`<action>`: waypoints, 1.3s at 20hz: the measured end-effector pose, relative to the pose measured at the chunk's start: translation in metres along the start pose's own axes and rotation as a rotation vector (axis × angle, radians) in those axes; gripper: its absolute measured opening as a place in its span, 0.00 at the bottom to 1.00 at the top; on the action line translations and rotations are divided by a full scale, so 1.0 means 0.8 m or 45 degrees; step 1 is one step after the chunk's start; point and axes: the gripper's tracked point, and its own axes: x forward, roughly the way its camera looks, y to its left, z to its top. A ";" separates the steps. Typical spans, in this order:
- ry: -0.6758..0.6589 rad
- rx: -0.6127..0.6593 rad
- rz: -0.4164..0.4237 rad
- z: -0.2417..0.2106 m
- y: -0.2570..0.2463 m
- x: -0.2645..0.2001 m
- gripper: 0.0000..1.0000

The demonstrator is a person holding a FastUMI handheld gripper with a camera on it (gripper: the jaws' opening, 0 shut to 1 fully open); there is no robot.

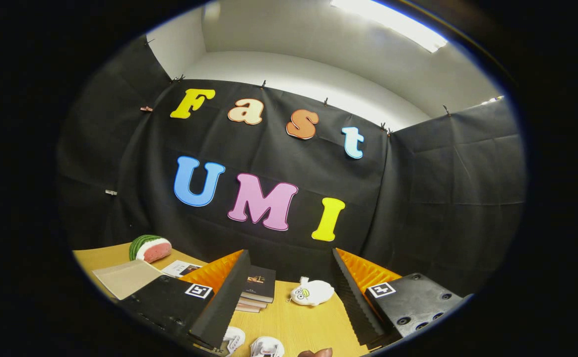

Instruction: Open the storage box then place both shoes into the box .Put the left shoe in first, then the right shoe, with the right side of both shoes facing outward in a uniform manner.

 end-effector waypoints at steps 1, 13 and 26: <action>0.002 0.007 -0.001 0.000 0.001 0.000 0.97; 0.105 0.267 0.233 -0.016 0.057 0.015 0.97; 0.954 1.152 0.888 -0.204 0.236 0.018 0.98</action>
